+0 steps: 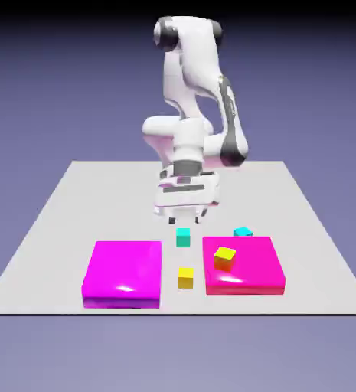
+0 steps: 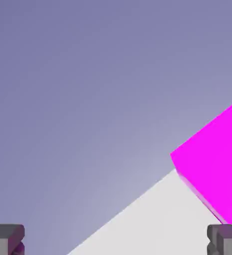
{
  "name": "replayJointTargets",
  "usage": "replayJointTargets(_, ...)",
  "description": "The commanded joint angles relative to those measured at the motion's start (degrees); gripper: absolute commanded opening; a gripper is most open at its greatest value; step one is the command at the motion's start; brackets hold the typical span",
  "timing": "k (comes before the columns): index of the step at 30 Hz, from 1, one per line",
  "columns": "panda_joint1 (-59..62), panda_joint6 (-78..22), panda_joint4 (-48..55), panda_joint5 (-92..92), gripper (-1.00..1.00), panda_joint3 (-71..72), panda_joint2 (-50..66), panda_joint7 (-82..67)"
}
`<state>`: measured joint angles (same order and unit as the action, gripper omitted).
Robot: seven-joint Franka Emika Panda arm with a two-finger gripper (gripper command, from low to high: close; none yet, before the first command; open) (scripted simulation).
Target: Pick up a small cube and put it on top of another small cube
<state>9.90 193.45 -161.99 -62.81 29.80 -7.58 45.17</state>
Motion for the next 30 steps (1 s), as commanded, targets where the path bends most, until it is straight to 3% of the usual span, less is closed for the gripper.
replayJointTargets(1,0.4,0.8,0.0,-2.5,0.00,1.2,1.0,0.1)
replayJointTargets(24,10.1,18.5,-0.9,-59.8,0.00,28.4,23.9,2.6)
replayJointTargets(30,7.3,19.4,-2.4,-50.1,0.00,24.5,28.0,12.0)
